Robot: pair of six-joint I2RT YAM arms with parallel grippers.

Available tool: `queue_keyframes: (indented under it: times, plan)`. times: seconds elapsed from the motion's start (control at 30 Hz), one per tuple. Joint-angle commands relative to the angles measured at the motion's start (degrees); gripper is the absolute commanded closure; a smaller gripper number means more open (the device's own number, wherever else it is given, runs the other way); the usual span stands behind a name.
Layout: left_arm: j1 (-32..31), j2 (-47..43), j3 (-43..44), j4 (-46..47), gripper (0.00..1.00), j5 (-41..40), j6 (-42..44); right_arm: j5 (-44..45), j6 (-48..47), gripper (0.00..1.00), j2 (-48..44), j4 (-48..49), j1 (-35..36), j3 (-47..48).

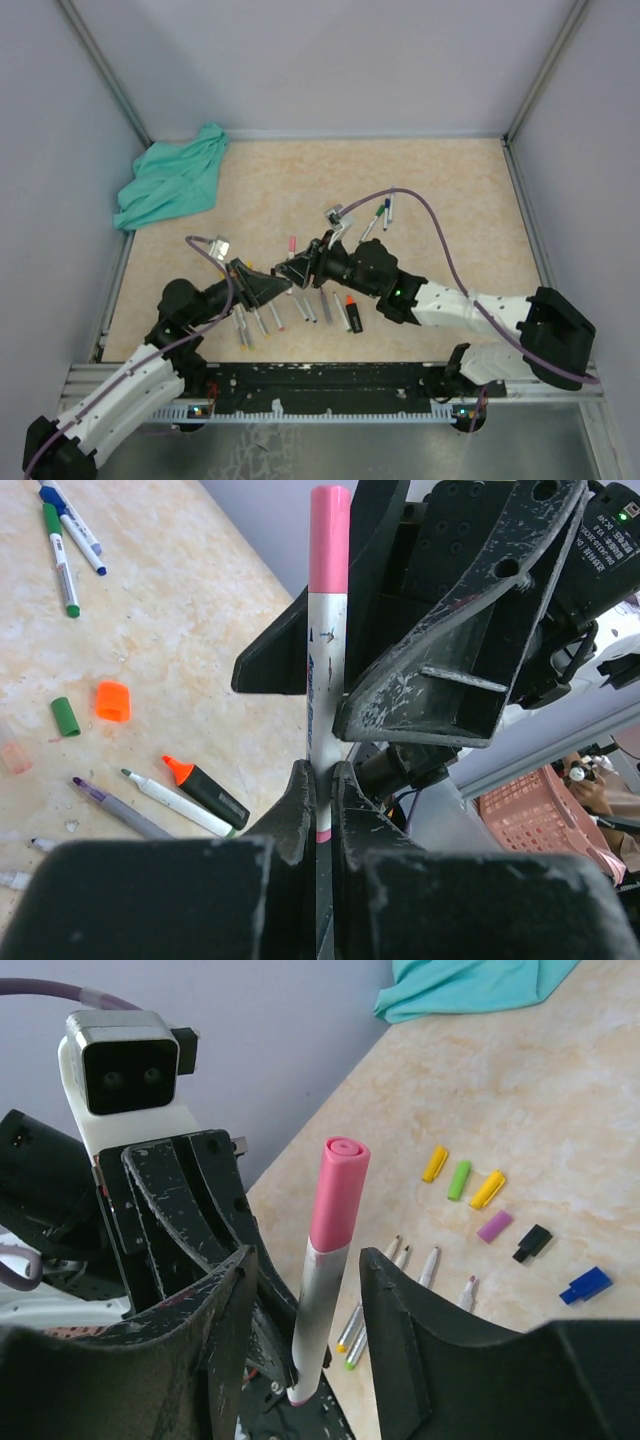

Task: Open the pen caps
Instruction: Pick up the pen from the center of the board.

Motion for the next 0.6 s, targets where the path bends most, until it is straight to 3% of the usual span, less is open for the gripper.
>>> queue_keyframes:
  times: [0.0,0.37,0.57]
  plan:
    - [0.0,-1.5,-0.3,1.4,1.00,0.7,-0.4,-0.8,1.2,0.59,2.1,3.9,1.6,4.2]
    - [0.0,-5.0,-0.4,-2.8,1.00,-2.0,-1.0,2.0,2.7,0.69,0.1,7.2,3.5,0.6]
    - [0.0,-5.4,-0.2,-2.9,1.00,-2.4,-2.6,2.1,3.3,0.66,-0.7,9.0,3.8,-0.6]
